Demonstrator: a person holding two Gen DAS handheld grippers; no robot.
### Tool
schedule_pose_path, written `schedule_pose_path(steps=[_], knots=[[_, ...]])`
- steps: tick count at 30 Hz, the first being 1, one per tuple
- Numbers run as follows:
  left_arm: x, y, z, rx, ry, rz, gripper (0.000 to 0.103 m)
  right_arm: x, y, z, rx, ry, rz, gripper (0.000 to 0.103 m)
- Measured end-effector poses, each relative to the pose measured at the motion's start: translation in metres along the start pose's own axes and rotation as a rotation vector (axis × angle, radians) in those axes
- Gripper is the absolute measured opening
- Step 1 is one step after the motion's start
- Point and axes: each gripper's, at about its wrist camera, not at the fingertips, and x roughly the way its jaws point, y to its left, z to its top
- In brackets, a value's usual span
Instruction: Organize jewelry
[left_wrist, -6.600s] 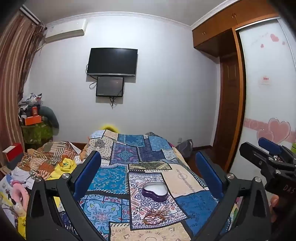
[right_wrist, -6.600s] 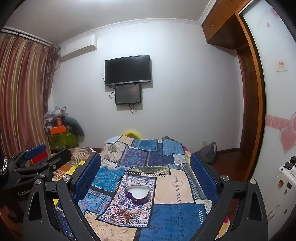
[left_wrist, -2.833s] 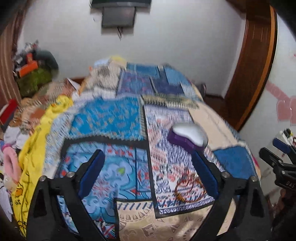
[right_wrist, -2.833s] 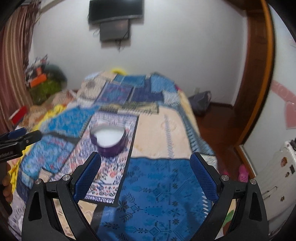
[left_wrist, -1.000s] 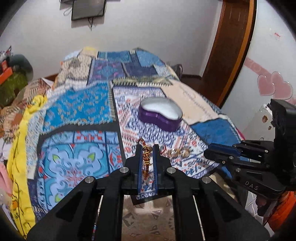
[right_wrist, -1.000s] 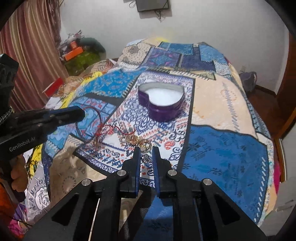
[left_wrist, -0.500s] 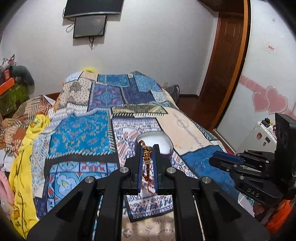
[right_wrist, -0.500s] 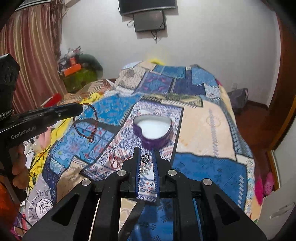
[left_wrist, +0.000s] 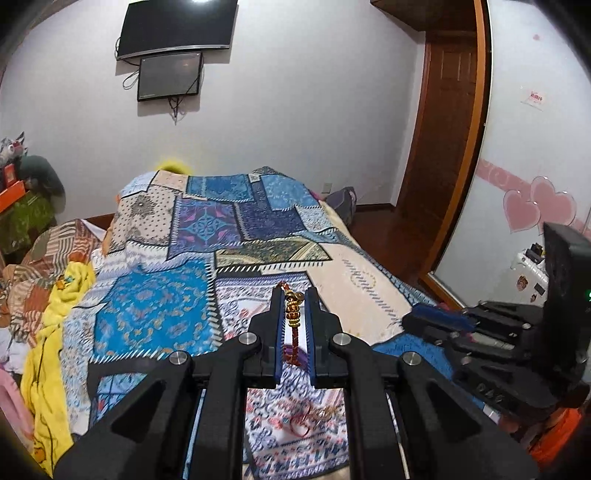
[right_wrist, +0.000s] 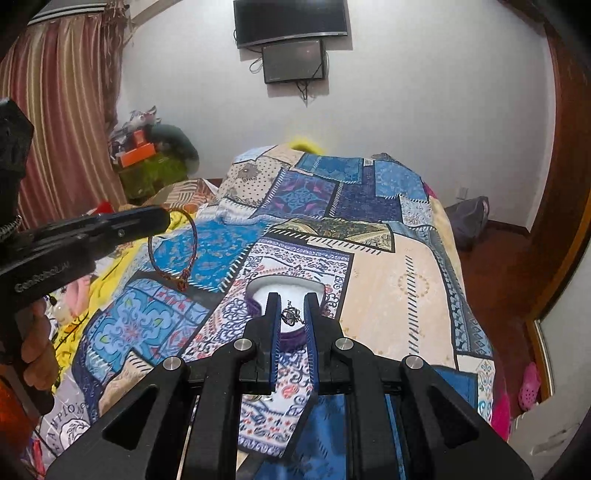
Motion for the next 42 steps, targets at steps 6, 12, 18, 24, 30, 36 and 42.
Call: schedule_pose_path(steps=[6, 12, 18, 24, 30, 36, 42], knots=[[0.025, -0.003, 0.01, 0.011, -0.002, -0.019, 0.009, 0.02, -0.008, 0.004, -0.001, 0.02, -0.001, 0.011], [0.058, 0.001, 0.011, 0.035, 0.044, -0.041, 0.009, 0.041, -0.009, 0.012, 0.003, 0.028, 0.025, 0.011], [0.086, 0.006, 0.007, 0.038, 0.101, -0.078, 0.009, 0.062, -0.01, 0.015, -0.02, 0.062, 0.048, 0.011], [0.11, 0.008, -0.001, 0.036, 0.153, -0.099, 0.009, 0.084, -0.009, 0.009, -0.04, 0.129, 0.077, 0.011], [0.131, 0.017, -0.015, 0.009, 0.228, -0.114, 0.009, 0.103, -0.007, 0.001, -0.045, 0.209, 0.11, 0.011], [0.141, 0.025, -0.023, -0.018, 0.286, -0.131, 0.009, 0.111, -0.011, -0.001, -0.027, 0.251, 0.124, 0.011], [0.138, 0.024, -0.026, -0.002, 0.297, -0.121, 0.009, 0.117, -0.01, -0.003, -0.036, 0.288, 0.116, 0.011]])
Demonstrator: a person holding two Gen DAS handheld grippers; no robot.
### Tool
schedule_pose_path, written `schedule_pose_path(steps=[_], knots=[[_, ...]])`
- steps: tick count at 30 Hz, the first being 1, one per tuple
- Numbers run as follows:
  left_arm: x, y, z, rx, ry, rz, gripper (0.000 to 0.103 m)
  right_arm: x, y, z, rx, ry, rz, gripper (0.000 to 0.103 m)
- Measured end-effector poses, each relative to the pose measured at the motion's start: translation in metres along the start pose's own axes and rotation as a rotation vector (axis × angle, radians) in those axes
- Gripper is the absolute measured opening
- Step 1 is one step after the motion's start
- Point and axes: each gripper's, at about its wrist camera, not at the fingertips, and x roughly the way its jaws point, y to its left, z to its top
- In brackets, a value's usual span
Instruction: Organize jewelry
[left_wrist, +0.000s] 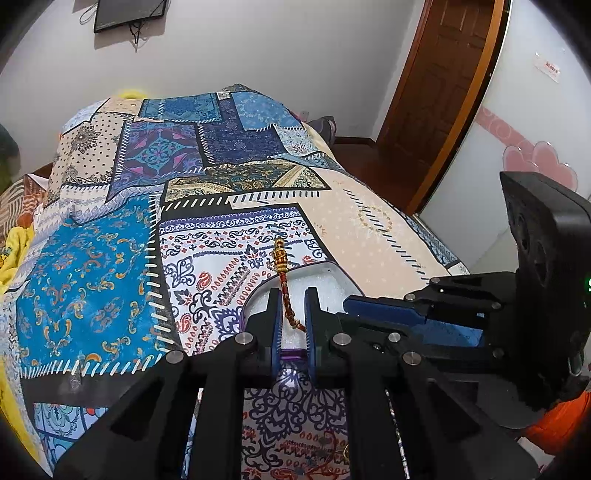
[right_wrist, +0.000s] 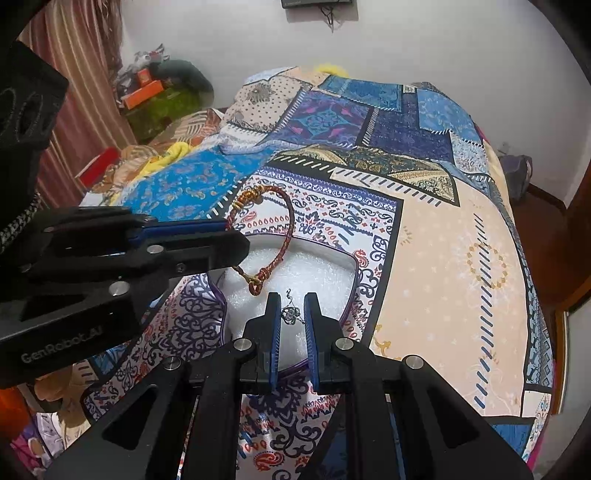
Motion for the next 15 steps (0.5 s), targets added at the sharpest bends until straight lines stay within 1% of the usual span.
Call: schedule_pose_path(steps=[7, 12, 15], knots=[[-0.009, 0.003, -0.006, -0.001, 0.0, 0.017, 0.009, 0.002, -0.002, 0.0, 0.001, 0.014, -0.002, 0.012], [-0.016, 0.004, -0.012, 0.003, 0.005, 0.04, 0.009, -0.002, 0.001, 0.001, -0.006, 0.002, -0.033, 0.013], [-0.022, 0.005, -0.014, -0.001, -0.003, 0.056, 0.009, -0.007, 0.003, 0.001, -0.015, -0.006, -0.056, 0.017]])
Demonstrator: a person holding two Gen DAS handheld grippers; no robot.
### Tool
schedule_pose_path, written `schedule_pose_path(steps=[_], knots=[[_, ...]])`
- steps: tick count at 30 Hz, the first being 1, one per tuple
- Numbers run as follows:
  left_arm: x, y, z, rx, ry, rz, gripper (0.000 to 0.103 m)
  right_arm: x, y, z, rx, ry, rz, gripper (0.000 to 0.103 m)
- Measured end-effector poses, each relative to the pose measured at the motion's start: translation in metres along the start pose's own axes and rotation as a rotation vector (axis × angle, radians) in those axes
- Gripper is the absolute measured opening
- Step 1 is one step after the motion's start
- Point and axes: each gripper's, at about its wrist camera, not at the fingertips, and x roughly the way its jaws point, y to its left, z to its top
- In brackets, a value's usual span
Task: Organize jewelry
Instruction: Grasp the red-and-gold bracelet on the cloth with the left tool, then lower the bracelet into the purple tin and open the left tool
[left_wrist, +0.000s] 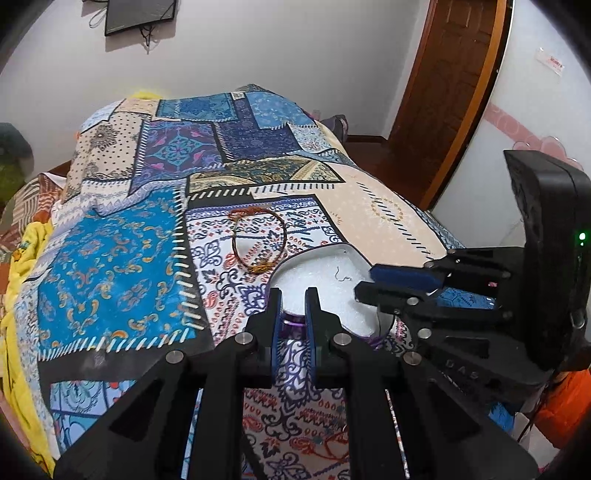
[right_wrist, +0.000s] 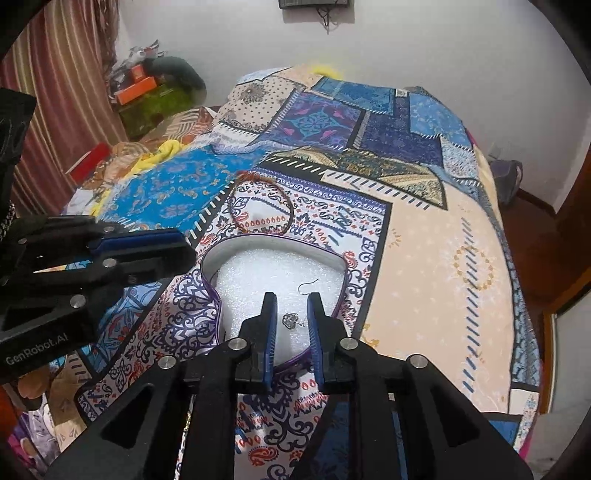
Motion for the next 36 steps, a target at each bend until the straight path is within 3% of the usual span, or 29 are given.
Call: schedule_pose_path(steps=[3, 5, 6, 11, 14, 17, 22, 26, 30, 32, 34, 36], knots=[[-0.011, -0.001, -0.001, 0.006, -0.019, 0.027, 0.015, -0.01, 0.002, 0.0, 0.002, -0.014, -0.012, 0.019], [-0.016, 0.0, 0.0, 0.01, -0.036, 0.048, 0.042, -0.015, 0.002, 0.001, 0.003, -0.023, -0.019, 0.02], [-0.019, 0.001, 0.001, 0.013, -0.057, 0.068, 0.046, -0.019, 0.002, 0.0, 0.003, -0.03, -0.027, 0.02], [-0.008, 0.018, 0.017, -0.006, -0.043, 0.114, 0.048, -0.029, -0.003, 0.001, 0.017, -0.055, -0.053, 0.029], [0.015, 0.033, 0.03, -0.035, 0.001, 0.097, 0.048, -0.033, -0.009, 0.004, 0.034, -0.082, -0.08, 0.043], [0.045, 0.05, 0.04, -0.085, 0.065, 0.07, 0.048, -0.034, -0.016, 0.006, 0.051, -0.106, -0.09, 0.044], [0.088, 0.061, 0.052, -0.109, 0.143, 0.045, 0.036, -0.028, -0.03, 0.011, 0.074, -0.118, -0.106, 0.044], [0.106, 0.051, 0.061, -0.02, 0.135, 0.069, 0.036, -0.017, -0.045, 0.013, 0.088, -0.109, -0.108, 0.044], [0.127, 0.052, 0.066, 0.001, 0.164, 0.076, 0.034, -0.008, -0.056, 0.013, 0.118, -0.097, -0.096, 0.044], [0.133, 0.052, 0.068, 0.019, 0.162, 0.093, 0.012, -0.006, -0.058, 0.011, 0.124, -0.094, -0.091, 0.044], [0.136, 0.052, 0.068, 0.025, 0.155, 0.105, 0.005, -0.005, -0.058, 0.01, 0.123, -0.092, -0.088, 0.044], [0.132, 0.051, 0.068, 0.034, 0.13, 0.121, 0.005, -0.005, -0.058, 0.009, 0.12, -0.092, -0.089, 0.044]])
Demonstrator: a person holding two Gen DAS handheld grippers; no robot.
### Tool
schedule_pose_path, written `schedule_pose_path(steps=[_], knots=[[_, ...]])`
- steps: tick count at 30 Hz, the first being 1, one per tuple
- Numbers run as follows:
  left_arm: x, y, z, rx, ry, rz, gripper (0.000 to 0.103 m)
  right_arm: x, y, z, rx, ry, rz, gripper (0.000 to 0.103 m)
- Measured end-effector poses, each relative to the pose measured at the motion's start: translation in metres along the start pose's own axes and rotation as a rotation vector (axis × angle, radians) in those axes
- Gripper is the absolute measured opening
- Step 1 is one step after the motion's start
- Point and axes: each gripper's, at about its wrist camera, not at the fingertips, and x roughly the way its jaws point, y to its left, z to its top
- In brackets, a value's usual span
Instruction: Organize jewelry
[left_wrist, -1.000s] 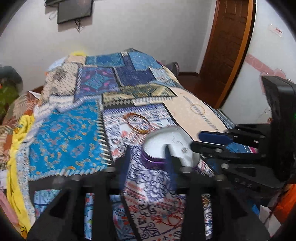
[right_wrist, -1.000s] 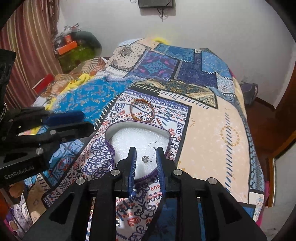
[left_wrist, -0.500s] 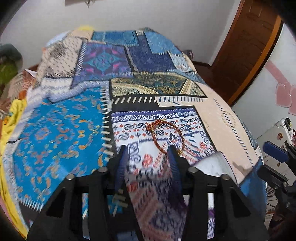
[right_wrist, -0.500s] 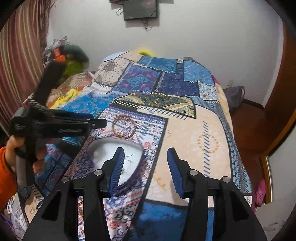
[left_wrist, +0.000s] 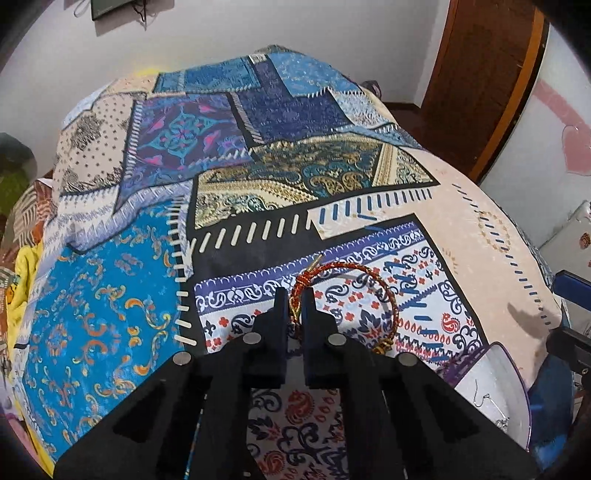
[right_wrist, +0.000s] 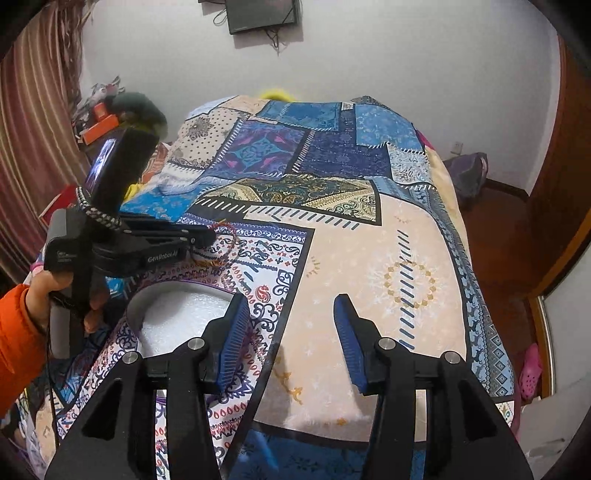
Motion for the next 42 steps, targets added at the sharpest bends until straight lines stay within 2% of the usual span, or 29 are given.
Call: schedule_pose_path(steps=[5, 11, 15, 23, 26, 29, 34, 36, 38, 42], knots=[[-0.027, -0.002, -0.004, -0.012, -0.039, 0.004, 0.005, -0.007, 0.001, -0.001, 0.0, -0.005, -0.001, 0.044], [-0.081, -0.019, -0.015, -0.002, -0.095, -0.078, 0.005, -0.024, 0.005, -0.001, 0.01, -0.03, 0.009, 0.044], [-0.089, -0.04, -0.025, 0.039, -0.069, -0.114, 0.005, -0.037, 0.013, -0.001, -0.004, -0.043, 0.01, 0.044], [-0.076, -0.068, -0.044, 0.091, 0.012, -0.108, 0.005, -0.053, 0.024, -0.008, -0.019, -0.044, 0.011, 0.044], [-0.083, -0.075, -0.047, 0.128, 0.003, -0.079, 0.005, -0.057, 0.029, -0.011, -0.033, -0.041, 0.007, 0.044], [-0.096, -0.076, -0.049, 0.138, -0.021, -0.069, 0.012, -0.059, 0.031, -0.012, -0.037, -0.043, 0.005, 0.044], [-0.123, -0.067, -0.056, 0.104, -0.062, -0.047, 0.015, -0.067, 0.035, -0.015, -0.032, -0.049, 0.01, 0.044], [-0.136, -0.062, -0.062, 0.086, -0.081, -0.041, 0.024, -0.071, 0.038, -0.016, -0.035, -0.052, 0.01, 0.044], [-0.147, -0.058, -0.068, 0.067, -0.103, -0.034, 0.039, -0.074, 0.04, -0.018, -0.037, -0.055, 0.009, 0.044], [-0.161, -0.051, -0.085, 0.036, -0.109, -0.028, 0.039, -0.076, 0.044, -0.024, -0.036, -0.044, 0.009, 0.044]])
